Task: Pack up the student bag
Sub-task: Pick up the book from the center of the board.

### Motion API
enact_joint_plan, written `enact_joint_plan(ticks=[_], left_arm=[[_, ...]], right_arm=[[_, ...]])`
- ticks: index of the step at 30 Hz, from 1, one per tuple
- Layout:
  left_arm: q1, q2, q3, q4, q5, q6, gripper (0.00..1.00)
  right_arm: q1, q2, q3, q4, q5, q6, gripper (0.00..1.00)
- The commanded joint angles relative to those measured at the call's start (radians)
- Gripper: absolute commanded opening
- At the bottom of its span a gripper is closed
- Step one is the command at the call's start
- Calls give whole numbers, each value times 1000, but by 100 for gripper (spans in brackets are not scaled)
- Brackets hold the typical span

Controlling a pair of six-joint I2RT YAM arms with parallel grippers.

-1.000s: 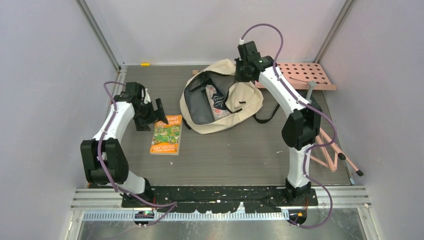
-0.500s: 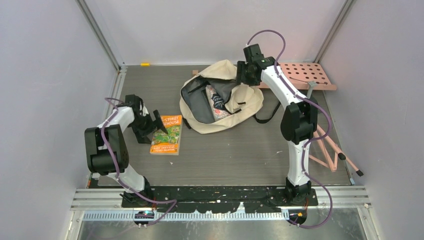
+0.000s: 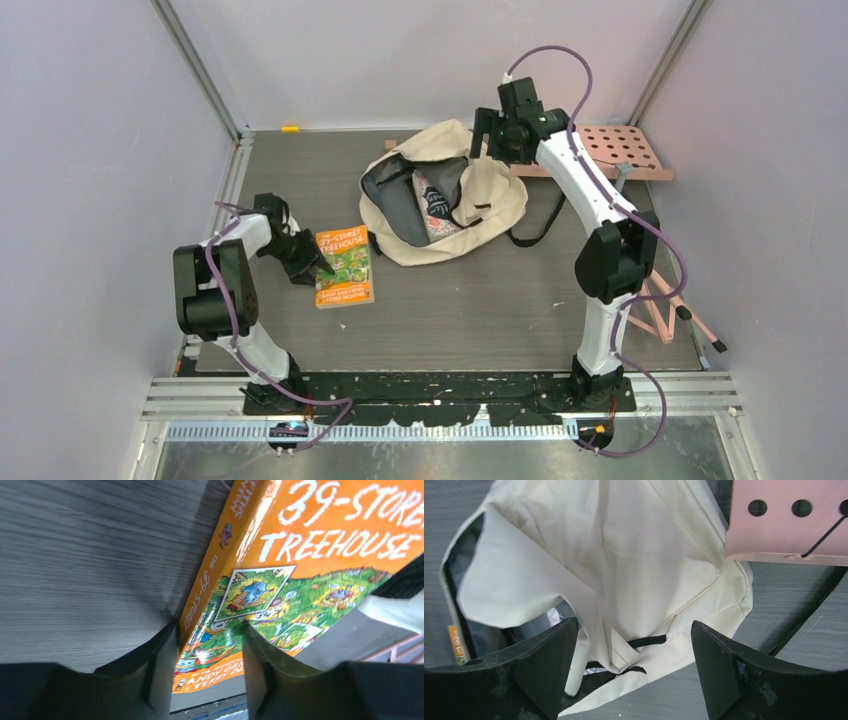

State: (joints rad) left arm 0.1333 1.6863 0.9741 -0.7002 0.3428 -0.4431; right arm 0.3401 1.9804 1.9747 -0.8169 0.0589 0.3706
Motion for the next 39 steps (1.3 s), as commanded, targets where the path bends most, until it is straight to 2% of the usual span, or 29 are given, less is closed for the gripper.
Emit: enact_joint_plan(ticks=[1, 3, 6, 12, 19, 24, 31, 35, 39], left_arm=[[-25, 73, -30, 75, -42, 2, 36], [-26, 71, -35, 76, -29, 4, 24], [-27, 59, -47, 91, 15, 4, 15], [-29, 22, -112, 156, 104, -38, 12], [-29, 23, -149, 166, 139, -48, 9], [-29, 10, -156, 137, 134, -40, 8], [-28, 22, -150, 76, 98, 4, 4], [-27, 22, -153, 79, 99, 3, 4], [-27, 23, -159, 89, 107, -1, 3]], right_arm=[[35, -139, 18, 32, 43, 0, 90], [66, -156, 42, 32, 8, -38, 90], [127, -156, 87, 31, -114, -107, 92], [304, -1, 210, -12, -350, -178, 93], [409, 233, 377, -100, -544, -184, 90], [447, 342, 378, -122, -559, -175, 87], [448, 440, 339, -157, -446, -163, 84], [448, 448, 311, -181, -381, -175, 80], [448, 429, 221, -163, -382, -179, 75]])
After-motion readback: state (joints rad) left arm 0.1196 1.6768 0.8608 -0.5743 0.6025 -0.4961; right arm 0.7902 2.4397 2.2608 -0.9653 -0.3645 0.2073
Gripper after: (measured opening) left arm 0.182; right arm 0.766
